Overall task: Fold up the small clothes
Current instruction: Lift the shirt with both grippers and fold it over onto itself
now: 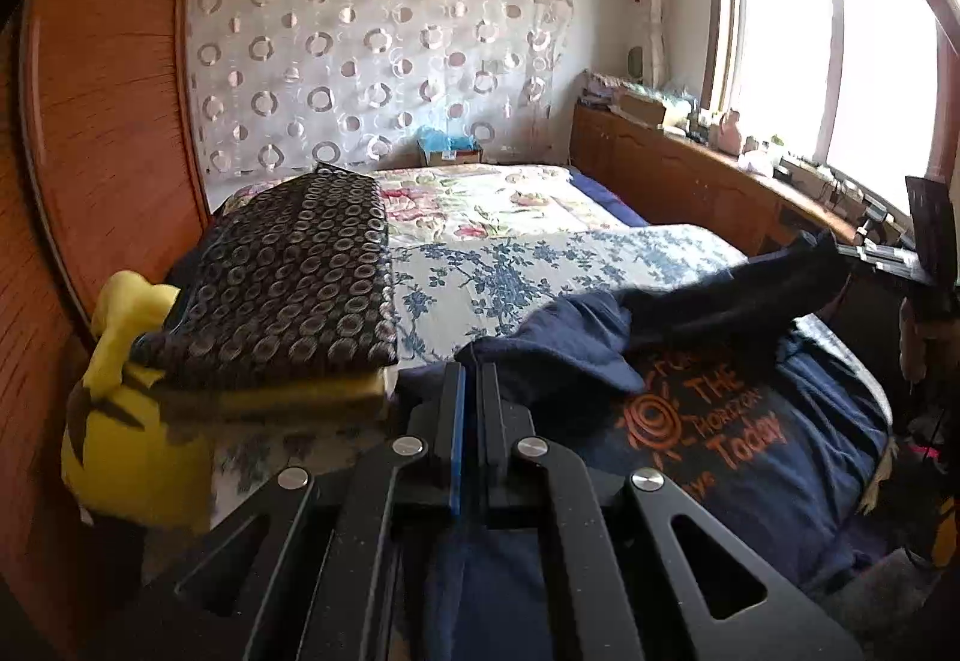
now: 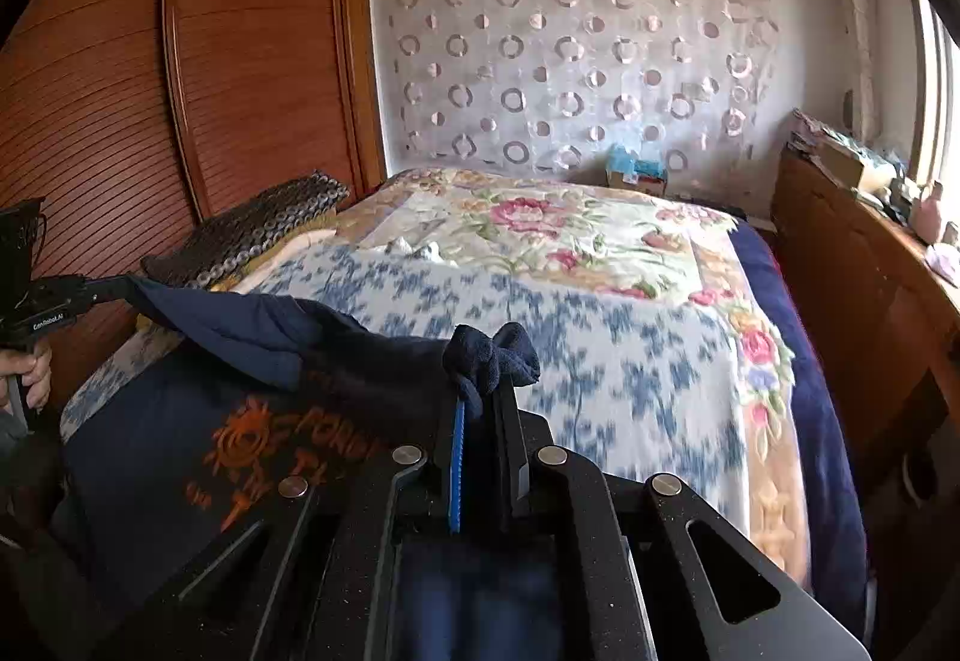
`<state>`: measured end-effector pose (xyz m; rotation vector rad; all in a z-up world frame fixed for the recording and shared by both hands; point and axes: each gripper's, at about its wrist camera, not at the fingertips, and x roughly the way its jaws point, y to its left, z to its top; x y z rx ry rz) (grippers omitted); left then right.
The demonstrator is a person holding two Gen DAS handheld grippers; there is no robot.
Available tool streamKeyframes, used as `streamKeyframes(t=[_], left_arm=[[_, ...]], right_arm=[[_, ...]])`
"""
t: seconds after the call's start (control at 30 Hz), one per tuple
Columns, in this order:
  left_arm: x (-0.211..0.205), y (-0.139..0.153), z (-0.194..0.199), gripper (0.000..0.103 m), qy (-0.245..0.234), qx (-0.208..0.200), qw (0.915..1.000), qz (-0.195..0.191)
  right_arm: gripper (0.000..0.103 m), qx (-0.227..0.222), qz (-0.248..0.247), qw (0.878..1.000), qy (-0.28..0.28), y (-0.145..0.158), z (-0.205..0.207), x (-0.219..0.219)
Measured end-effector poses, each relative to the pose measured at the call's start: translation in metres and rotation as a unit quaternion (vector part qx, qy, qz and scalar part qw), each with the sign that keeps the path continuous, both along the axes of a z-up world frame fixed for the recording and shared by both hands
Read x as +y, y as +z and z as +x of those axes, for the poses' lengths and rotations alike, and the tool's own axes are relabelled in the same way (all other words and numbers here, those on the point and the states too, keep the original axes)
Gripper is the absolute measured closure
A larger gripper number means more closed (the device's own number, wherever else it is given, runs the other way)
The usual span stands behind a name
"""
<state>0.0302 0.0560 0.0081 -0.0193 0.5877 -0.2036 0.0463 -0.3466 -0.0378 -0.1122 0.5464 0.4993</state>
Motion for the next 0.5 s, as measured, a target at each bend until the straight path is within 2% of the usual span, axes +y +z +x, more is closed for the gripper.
streamKeyframes(t=[0.13, 0.23, 0.5], left_arm=[[0.012, 0.009, -0.025, 0.099, 0.011, -0.016, 0.9996, -0.019], [0.017, 0.01, -0.039, 0.099, 0.014, -0.01, 0.9994, -0.031], [0.017, 0.028, -0.071, 0.099, 0.014, -0.021, 0.9995, -0.019]], right_arm=[[0.095, 0.002, 0.004, 1.0, -0.008, 0.01, -0.034, -0.014], [0.095, 0.004, 0.007, 1.0, -0.016, 0.015, -0.053, -0.022], [0.095, 0.014, -0.011, 1.0, -0.007, 0.031, -0.086, -0.025]])
